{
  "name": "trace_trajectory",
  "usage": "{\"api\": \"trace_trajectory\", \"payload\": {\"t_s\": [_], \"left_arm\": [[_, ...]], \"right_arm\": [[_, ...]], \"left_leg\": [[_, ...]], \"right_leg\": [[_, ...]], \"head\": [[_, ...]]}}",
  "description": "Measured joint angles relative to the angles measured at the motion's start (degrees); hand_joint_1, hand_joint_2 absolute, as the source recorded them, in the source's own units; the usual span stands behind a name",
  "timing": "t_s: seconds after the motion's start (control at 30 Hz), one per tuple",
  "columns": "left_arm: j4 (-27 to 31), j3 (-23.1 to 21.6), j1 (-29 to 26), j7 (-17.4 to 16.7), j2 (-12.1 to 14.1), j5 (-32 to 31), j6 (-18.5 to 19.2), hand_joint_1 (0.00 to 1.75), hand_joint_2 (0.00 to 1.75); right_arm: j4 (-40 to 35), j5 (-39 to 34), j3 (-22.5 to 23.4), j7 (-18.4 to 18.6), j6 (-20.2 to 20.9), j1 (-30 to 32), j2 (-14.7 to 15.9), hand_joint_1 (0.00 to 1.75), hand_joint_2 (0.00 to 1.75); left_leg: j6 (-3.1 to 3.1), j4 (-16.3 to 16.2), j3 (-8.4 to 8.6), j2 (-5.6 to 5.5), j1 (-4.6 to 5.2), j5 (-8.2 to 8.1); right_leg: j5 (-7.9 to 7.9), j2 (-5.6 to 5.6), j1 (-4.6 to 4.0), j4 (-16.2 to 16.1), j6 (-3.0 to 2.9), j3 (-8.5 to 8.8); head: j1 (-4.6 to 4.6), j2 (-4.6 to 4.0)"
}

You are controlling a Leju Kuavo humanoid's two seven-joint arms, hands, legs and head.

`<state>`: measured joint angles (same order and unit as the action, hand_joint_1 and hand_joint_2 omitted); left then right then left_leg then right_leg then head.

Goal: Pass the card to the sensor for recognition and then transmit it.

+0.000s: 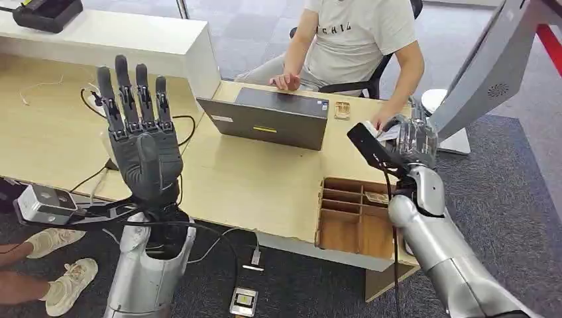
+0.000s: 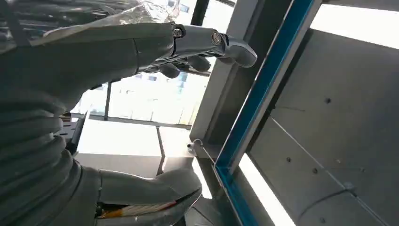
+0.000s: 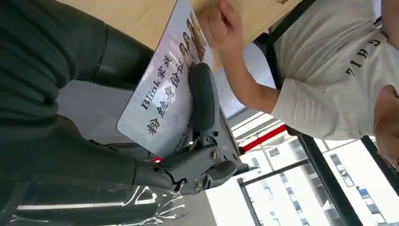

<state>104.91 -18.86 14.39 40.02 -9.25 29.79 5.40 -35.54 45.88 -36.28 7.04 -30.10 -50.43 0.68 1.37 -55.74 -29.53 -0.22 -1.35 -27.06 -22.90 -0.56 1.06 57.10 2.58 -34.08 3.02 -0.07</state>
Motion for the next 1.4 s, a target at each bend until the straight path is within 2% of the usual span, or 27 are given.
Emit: {"api": "trace_trajectory", "payload": {"t_s": [0.17, 0.33, 0.5, 0.67, 0.83, 1.0, 1.4], "left_arm": [[0.72, 0.37, -1.34, 0.02, 0.13, -0.33, -1.09, 0.0, 1.75], [1.86, 0.79, -2.8, 0.04, 0.41, -0.81, -2.6, 0.0, 1.75], [3.85, 1.16, -3.98, 0.04, 1.16, -0.96, -6.08, 0.0, 1.75], [5.99, 1.4, -5.04, 0.09, 1.92, -1.2, -8.5, 0.0, 1.75], [7.84, 1.49, -5.65, 0.09, 2.71, -1.57, -10.29, 0.0, 1.75], [9.62, 1.51, -6.34, 0.09, 3.26, -2.32, -11.74, 0.0, 1.75], [12.81, 1.51, -7.47, 0.09, 3.91, -3.76, -13.11, 0.0, 1.75]], "right_arm": [[-6.28, -2.01, 2.49, 0.81, -0.35, 4.86, 3.56, 1.75, 1.75], [-12.93, -3.36, 6.2, 2.62, -2.86, 10.99, 7.34, 1.75, 1.75], [-21.47, -5.2, 11.39, 3.39, -6.06, 19.06, 11.39, 1.75, 1.75], [-28.09, -5.42, 15.1, 3.72, -7.72, 26.27, 14.01, 1.75, 1.75], [-33.22, -5.48, 17.44, 3.83, -8.59, 32.2, 14.84, 1.75, 1.75], [-35.1, -7.39, 18.07, 2.84, -9.4, 35.87, 14.64, 1.75, 1.75], [-33.44, -10.45, 17.83, 0.59, -8.04, 37.84, 12.54, 1.75, 1.75]], "left_leg": [[0.0, 0.0, -0.02, -0.03, 0.01, -0.01], [-0.02, 0.0, -0.02, -0.01, 0.02, -0.03], [-0.03, 0.01, -0.03, -0.02, 0.01, -0.03], [-0.04, 0.02, -0.04, -0.05, 0.0, -0.03], [-0.03, 0.04, -0.03, -0.02, 0.01, -0.03], [-0.03, 0.05, -0.03, -0.01, 0.0, -0.03], [-0.04, 0.06, -0.04, -0.02, 0.01, -0.03]], "right_leg": [[0.0, 0.01, 0.01, -0.01, 0.0, 0.01], [0.0, 0.01, 0.02, -0.03, 0.0, 0.01], [-0.01, 0.02, 0.02, -0.03, 0.01, 0.01], [-0.02, 0.05, 0.02, -0.04, 0.01, 0.04], [-0.02, 0.03, 0.02, -0.03, 0.02, 0.04], [-0.02, 0.03, 0.02, -0.03, 0.01, 0.04], [-0.02, 0.04, 0.02, -0.03, 0.01, 0.05]], "head": [[-0.02, 0.0], [-0.02, 0.0], [0.0, 0.0], [0.0, 0.0], [-0.02, 0.0], [0.0, 0.0], [0.0, 0.0]]}}
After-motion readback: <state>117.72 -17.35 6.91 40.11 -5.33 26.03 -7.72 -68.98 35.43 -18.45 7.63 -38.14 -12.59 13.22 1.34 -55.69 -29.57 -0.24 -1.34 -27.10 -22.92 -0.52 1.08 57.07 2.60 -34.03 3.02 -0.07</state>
